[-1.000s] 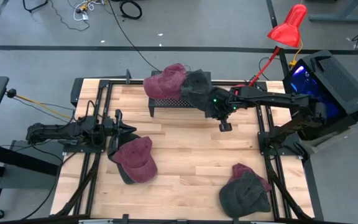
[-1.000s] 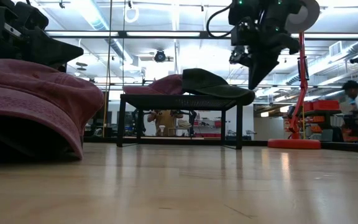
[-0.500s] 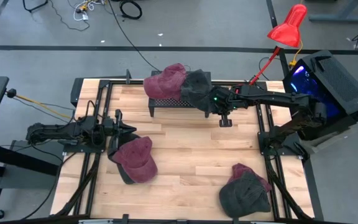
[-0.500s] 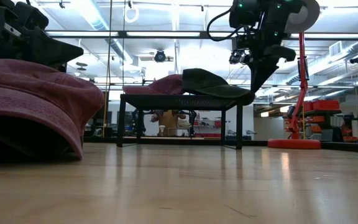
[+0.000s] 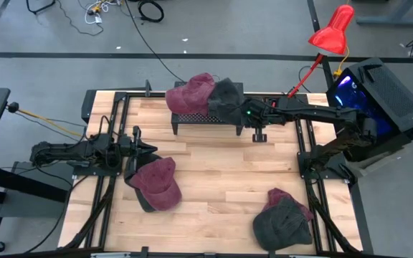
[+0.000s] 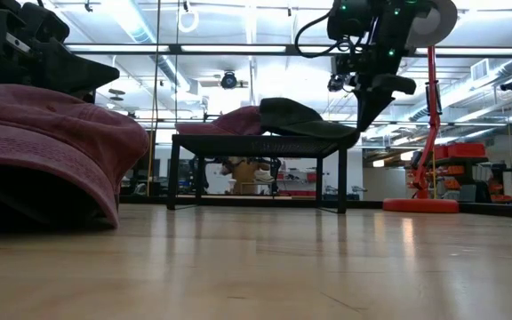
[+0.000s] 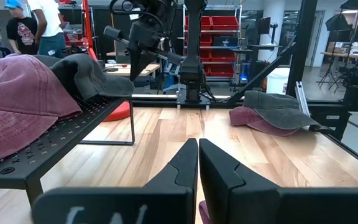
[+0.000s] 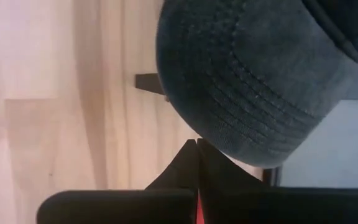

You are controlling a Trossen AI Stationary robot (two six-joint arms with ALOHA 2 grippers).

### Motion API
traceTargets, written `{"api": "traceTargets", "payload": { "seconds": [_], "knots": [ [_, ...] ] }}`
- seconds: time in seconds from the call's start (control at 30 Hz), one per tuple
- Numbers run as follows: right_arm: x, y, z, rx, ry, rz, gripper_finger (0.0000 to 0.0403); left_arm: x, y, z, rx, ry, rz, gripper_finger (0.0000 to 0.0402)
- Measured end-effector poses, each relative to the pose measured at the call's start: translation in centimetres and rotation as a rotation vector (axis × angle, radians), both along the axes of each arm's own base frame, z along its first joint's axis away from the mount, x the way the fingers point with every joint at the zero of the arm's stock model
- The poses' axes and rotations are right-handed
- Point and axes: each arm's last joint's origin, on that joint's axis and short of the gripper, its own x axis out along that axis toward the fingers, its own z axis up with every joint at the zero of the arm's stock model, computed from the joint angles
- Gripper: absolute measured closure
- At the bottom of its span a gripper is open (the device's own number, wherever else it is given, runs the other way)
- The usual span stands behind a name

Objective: Pick & Place hat
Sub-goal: Put the middle black cap on the shelf

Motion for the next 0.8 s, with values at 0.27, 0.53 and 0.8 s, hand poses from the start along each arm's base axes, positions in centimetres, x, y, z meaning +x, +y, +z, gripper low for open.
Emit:
{"api": "traceTargets", "payload": {
  "seconds": [0.27,0.53,0.8],
  "knots": [
    [-0.1,-0.6,0.6,-0.064,-0.04,-0.038,0.0403,0.0,0.0,0.0,0.0,0.0,0.0,0.0381],
    [-0.2,-1.2,0.7,-0.068,-0.073,-0.078,0.0403,0.0,0.0,0.0,0.0,0.0,0.0,0.0381],
    [-0.2,-1.9,0.9,-0.077,-0.102,-0.106,0.0403,0.0,0.0,0.0,0.0,0.0,0.0,0.0381]
  ]
}}
